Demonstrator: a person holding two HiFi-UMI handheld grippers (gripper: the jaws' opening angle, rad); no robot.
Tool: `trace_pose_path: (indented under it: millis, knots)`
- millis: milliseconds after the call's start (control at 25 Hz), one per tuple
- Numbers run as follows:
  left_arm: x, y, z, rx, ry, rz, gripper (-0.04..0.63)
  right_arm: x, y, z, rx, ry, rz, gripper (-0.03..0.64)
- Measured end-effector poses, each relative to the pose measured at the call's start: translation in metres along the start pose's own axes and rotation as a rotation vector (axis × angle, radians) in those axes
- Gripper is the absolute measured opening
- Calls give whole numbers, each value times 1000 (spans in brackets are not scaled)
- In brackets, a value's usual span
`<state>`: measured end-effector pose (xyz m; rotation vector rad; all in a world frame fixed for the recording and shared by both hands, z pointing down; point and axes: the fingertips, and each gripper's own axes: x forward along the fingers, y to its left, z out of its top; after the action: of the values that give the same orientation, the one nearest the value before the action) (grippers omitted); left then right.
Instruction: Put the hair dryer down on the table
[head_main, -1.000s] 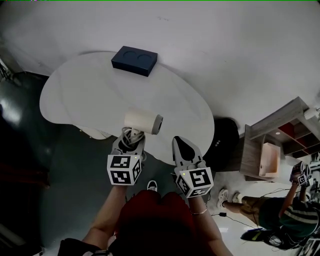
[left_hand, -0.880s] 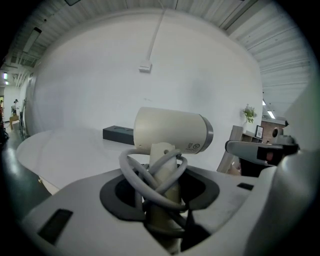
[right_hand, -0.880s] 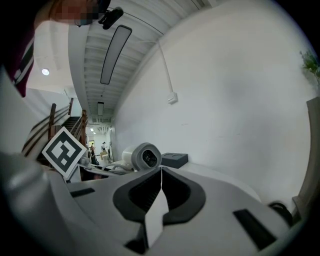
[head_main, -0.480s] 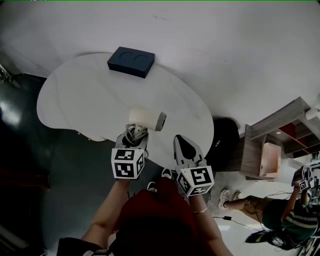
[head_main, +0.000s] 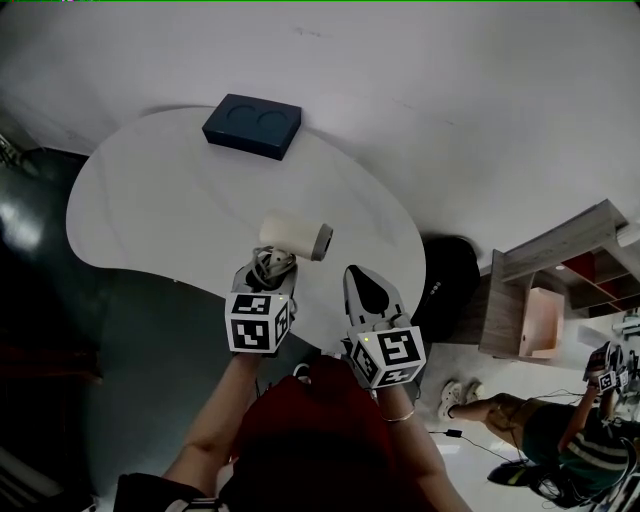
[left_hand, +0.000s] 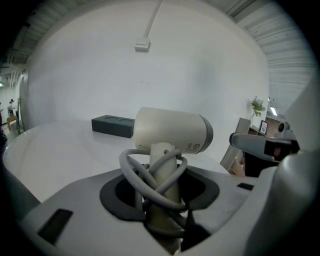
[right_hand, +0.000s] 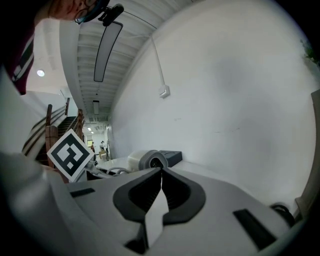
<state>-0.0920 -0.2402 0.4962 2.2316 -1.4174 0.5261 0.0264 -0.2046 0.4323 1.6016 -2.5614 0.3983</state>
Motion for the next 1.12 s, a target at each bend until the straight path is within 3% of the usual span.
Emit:
trace_pose_path:
  millis: [1120]
  knots:
    - [61,-8,-28,-9,186,21,202,25,-43,-13,38,50,15,15]
